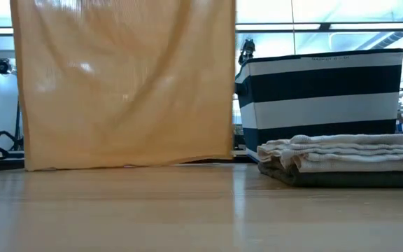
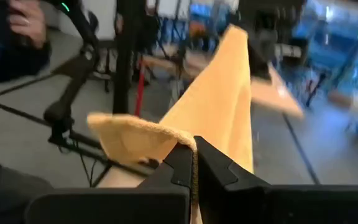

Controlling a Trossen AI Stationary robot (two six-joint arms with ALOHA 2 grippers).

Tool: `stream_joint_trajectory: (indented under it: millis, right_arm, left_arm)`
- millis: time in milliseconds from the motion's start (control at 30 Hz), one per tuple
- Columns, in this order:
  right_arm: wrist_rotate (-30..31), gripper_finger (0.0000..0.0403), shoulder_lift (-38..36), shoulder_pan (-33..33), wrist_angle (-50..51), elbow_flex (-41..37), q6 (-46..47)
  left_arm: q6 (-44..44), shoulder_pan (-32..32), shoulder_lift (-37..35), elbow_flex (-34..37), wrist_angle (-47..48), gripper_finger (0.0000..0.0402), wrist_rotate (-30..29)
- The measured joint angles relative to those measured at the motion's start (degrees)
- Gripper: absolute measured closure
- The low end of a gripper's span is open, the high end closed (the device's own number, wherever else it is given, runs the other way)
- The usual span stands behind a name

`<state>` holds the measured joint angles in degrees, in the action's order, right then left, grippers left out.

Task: Fold kitchen towel into neat rectangle
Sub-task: Fold the orange towel

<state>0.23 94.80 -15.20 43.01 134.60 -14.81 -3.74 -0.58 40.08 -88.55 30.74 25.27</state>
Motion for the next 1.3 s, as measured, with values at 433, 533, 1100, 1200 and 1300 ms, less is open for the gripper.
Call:
stream_joint_trajectory:
  millis: [433, 533, 1100, 1200, 1300]
  right_arm:
    - [16.84, 0.0403, -0.85, 1.41, -20.13, 0.40, -24.83]
    - [16.89, 0.0403, -0.85, 4.77, -24.11, 0.40, -27.18]
    - [15.82, 0.0403, 7.90, 29.49, -31.65, 0.16, -21.86]
    - [14.43, 0.0403, 8.14, 30.25, -35.13, 0.14, -21.67]
    - [10.85, 0.0403, 7.59, 30.13, -37.32, 0.16, -20.27]
  left_arm:
    - [-9.39, 0.00, -0.45, -5.89, -12.16, 0.0401, -16.63]
    - [-14.80, 0.00, -0.55, -9.41, -11.05, 0.0401, -24.90]
    - [-22.95, 0.26, 2.10, -9.40, -7.76, 0.0401, -56.89]
    - [-24.80, 0.26, 2.60, -15.08, -7.33, 0.0401, -56.89]
    - [-23.82, 0.26, 3.25, -20.61, -3.56, 0.0401, -56.13]
